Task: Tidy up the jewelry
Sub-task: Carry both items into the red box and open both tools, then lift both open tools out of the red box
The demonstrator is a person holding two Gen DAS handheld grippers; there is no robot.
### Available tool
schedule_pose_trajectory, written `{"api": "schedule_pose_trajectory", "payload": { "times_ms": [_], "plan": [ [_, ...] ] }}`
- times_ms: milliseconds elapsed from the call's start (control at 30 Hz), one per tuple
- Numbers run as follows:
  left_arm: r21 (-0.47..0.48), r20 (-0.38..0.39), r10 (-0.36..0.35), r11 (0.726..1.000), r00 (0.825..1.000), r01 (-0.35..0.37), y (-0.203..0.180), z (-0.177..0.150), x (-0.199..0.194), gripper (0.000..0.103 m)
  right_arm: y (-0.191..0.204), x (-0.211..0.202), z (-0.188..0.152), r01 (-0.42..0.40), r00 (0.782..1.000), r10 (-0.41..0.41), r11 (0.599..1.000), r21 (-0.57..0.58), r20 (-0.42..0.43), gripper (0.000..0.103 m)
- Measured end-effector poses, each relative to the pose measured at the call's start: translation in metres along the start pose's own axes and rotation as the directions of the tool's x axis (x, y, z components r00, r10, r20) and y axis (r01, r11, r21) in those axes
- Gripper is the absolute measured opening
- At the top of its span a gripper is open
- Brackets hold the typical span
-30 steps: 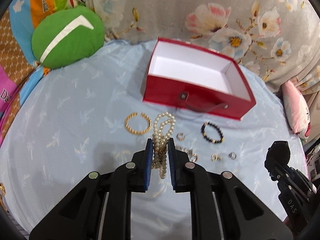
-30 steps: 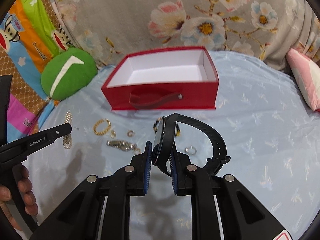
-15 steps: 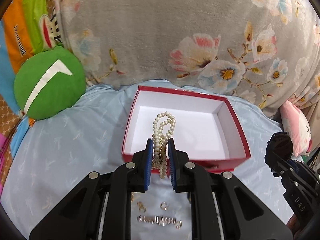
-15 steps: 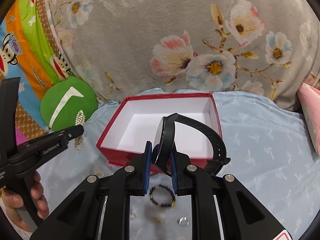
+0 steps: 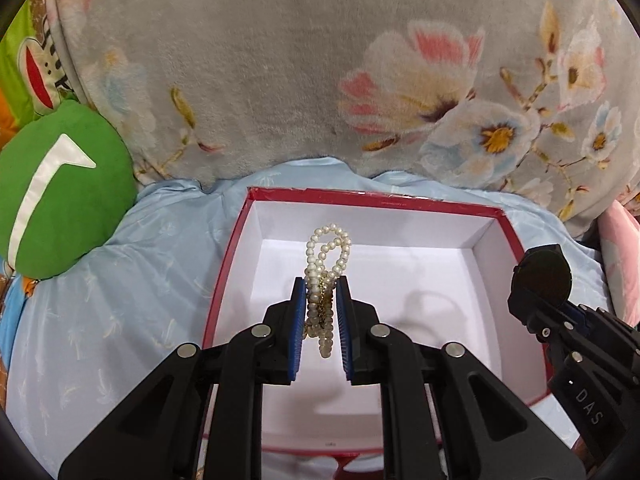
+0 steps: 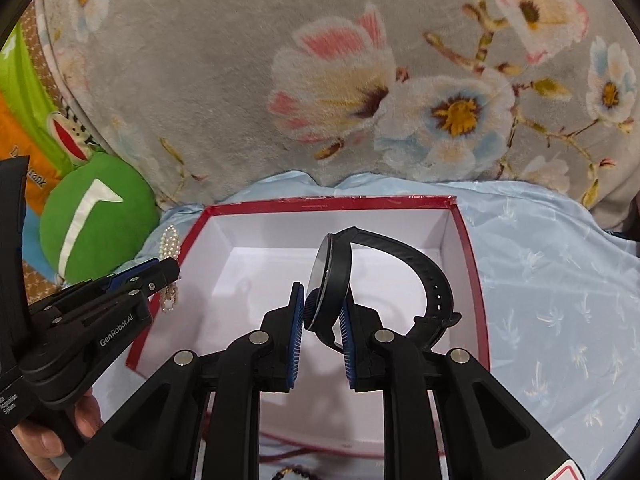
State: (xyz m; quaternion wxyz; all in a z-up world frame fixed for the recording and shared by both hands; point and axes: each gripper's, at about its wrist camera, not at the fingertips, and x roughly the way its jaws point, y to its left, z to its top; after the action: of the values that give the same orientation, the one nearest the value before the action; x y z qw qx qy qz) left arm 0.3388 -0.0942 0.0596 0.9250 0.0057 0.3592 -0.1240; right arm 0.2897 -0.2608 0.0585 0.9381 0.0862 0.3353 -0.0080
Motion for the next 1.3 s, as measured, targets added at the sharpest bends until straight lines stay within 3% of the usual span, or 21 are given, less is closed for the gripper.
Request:
{"api": "schedule_pose_trajectory", "payload": {
  "times_ms": [133, 267, 333, 400, 433, 467, 667, 933, 1300],
  "plan": [
    [0.005, -0.032, 0.006, 1.0, 0.999, -0.006, -0.002, 0.0, 0.024, 0.015, -0.004, 0.021, -0.003, 0.011, 1.0, -0.011, 1.0, 0.0, -0.026, 0.017],
    [0.01, -0.055, 0.013, 1.0, 0.998, -0.013, -0.004, -0.004, 0.041, 0.017, -0.005, 0.035, -0.007, 0.026, 0.999, -0.027, 1.0, -0.006, -0.045, 0.026],
    [0.01, -0.063, 0.028, 1.0, 0.998, -0.028, -0.005, -0.006, 0.047, 0.033, -0.006, 0.038, -0.009, 0.04, 0.998, -0.04, 0.999, -0.009, -0.045, 0.031],
    [-0.007, -0.067, 0.039, 0.999, 0.997, -0.039, -0.003, -0.007, 0.05, 0.071, -0.007, 0.037, -0.01, 0.054, 0.998, -0.054, 0.999, -0.009, -0.028, 0.047],
    [-0.019, -0.06, 0.041, 0.999, 0.997, -0.042, -0.002, -0.008, 0.049, 0.075, -0.007, 0.035, -0.009, 0.061, 0.998, -0.061, 0.998, -0.01, -0.017, 0.056],
    [-0.031, -0.05, 0.044, 0.998, 0.998, -0.046, 0.0, -0.009, 0.048, 0.077, -0.007, 0.033, -0.009, 0.065, 0.998, -0.065, 0.998, -0.011, -0.004, 0.057],
    [-0.059, -0.051, 0.033, 0.998, 0.998, -0.036, 0.009, -0.013, 0.034, 0.077, -0.004, 0.009, -0.014, 0.093, 0.995, -0.092, 0.995, -0.03, 0.04, 0.063],
    [-0.068, -0.047, 0.04, 0.997, 0.998, -0.043, 0.014, -0.024, -0.004, 0.077, 0.001, -0.038, -0.045, 0.093, 0.993, -0.092, 0.996, -0.015, 0.07, 0.065],
    [-0.061, -0.07, 0.055, 0.996, 0.996, -0.059, 0.035, -0.084, -0.072, 0.078, -0.006, -0.103, -0.114, 0.149, 0.988, -0.148, 0.989, 0.003, 0.05, 0.069]
  ]
}}
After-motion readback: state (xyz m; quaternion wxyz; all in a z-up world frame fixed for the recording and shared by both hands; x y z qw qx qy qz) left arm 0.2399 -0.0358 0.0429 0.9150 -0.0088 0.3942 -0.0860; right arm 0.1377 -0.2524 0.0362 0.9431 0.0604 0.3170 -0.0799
